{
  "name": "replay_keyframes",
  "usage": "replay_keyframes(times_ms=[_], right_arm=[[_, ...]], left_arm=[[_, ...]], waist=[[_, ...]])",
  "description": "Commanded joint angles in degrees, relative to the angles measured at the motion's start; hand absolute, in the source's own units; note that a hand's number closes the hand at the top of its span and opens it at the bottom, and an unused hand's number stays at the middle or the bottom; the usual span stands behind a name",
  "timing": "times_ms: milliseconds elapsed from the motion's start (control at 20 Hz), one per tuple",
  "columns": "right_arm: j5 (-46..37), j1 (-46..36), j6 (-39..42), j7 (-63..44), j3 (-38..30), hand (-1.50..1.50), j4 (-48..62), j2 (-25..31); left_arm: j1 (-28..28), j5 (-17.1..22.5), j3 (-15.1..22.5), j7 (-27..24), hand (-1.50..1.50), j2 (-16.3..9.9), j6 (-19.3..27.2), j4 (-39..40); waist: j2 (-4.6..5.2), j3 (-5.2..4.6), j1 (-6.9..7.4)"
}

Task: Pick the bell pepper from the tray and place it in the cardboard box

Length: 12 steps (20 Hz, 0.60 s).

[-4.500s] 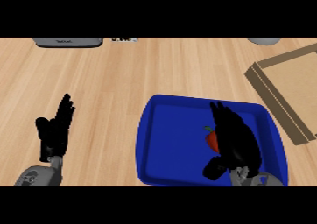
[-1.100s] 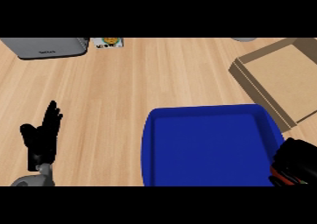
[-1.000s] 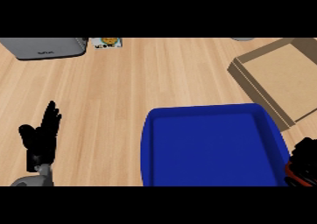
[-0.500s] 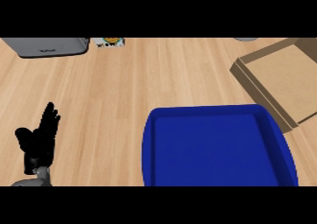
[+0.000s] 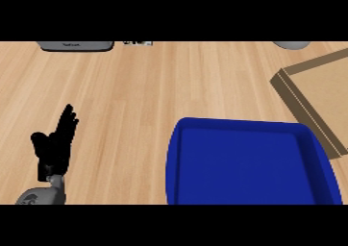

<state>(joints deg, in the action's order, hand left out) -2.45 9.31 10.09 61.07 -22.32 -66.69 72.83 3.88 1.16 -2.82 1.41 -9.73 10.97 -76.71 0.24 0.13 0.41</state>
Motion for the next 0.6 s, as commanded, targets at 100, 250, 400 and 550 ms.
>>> replay_keyframes(times_ms=[100, 250, 400, 550], right_arm=[[2.5, -7.3, 9.7, 9.6, 3.9, 1.50, 8.3, 2.5], [1.9, -13.2, 9.2, 4.4, 9.0, 1.50, 8.4, 1.3], [0.0, -16.3, 8.0, 5.8, 13.0, 1.50, 11.0, -1.5], [-3.5, -22.7, 4.2, 4.6, 16.7, 1.50, 14.7, -4.8]], left_arm=[[1.7, -1.3, 1.8, -0.3, 0.00, 1.0, -0.1, 0.7], [5.4, -1.1, 1.1, 1.4, 0.00, 0.3, -0.6, 2.5], [4.3, -1.9, 2.2, -0.4, 0.00, 1.7, 0.1, 3.2], [7.3, -0.5, 0.9, 0.7, 0.00, 0.8, -1.3, 3.9]], waist=[[0.49, 0.08, 2.53], [1.01, 0.05, 4.00], [0.81, 0.06, 3.60], [1.14, 0.11, 4.61]])
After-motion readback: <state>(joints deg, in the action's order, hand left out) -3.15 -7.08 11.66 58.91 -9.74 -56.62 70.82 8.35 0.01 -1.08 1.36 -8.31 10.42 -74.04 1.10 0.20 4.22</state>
